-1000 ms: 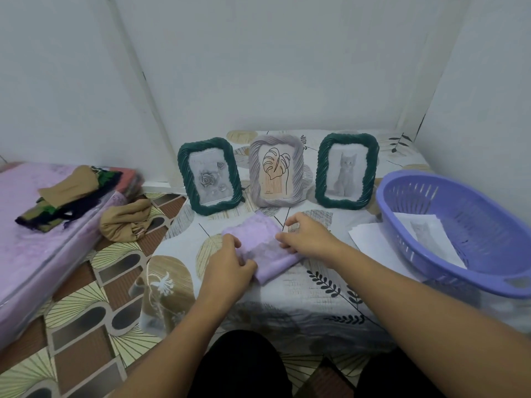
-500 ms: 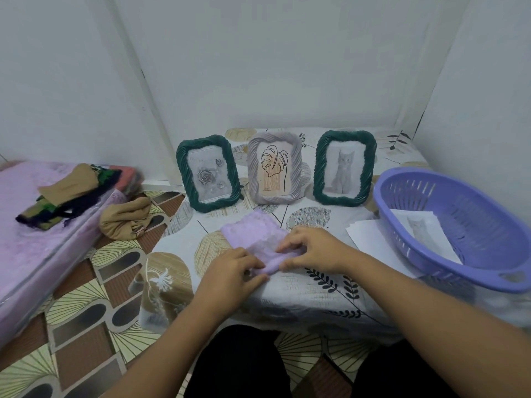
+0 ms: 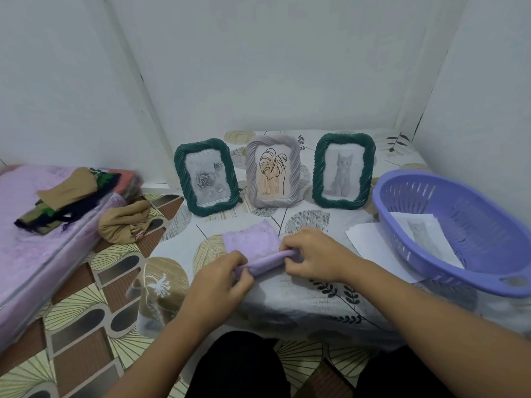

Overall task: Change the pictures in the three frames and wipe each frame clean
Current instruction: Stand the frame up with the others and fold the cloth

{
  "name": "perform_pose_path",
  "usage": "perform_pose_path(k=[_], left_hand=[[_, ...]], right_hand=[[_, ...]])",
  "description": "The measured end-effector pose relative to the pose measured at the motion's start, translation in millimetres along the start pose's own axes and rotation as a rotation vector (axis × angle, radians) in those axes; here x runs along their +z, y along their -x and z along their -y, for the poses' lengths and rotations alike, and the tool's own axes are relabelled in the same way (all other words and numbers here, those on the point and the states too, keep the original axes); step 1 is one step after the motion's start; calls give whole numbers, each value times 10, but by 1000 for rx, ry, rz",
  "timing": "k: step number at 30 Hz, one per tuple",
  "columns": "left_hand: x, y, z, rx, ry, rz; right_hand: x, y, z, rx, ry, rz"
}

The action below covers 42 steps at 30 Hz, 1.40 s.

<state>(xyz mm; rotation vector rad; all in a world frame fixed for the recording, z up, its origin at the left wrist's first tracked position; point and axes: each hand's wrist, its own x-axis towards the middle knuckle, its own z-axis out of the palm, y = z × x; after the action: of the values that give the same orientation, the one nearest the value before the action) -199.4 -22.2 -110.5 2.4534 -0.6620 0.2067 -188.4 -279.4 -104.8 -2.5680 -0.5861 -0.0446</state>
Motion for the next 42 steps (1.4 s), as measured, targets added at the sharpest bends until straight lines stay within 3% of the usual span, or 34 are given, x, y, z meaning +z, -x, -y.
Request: perform_pose_path(k=[4, 8, 15, 19, 26, 32, 40, 42], left_hand=[[-66, -91, 17, -152, 240, -107], [-85, -183, 87, -252, 383, -73], [8, -573, 268, -520, 429, -158], [35, -673, 286, -513, 320, -124], [46, -776, 392, -457, 138, -20], [-52, -865, 435, -462, 135, 152], [-54, -1005, 324, -430, 4, 232], [-79, -990, 323, -421, 73, 211]], right_hand=[[-2, -95, 54, 59, -223, -107], [37, -228, 26, 155, -326, -147], [159, -474, -73, 533, -414, -243], [249, -546, -100, 645, -268, -259], [250, -535, -72, 671, -236, -249], [216, -558, -72, 676, -233, -144], [183, -649, 17, 683, -153, -65], [178, -671, 56, 656, -180, -96]])
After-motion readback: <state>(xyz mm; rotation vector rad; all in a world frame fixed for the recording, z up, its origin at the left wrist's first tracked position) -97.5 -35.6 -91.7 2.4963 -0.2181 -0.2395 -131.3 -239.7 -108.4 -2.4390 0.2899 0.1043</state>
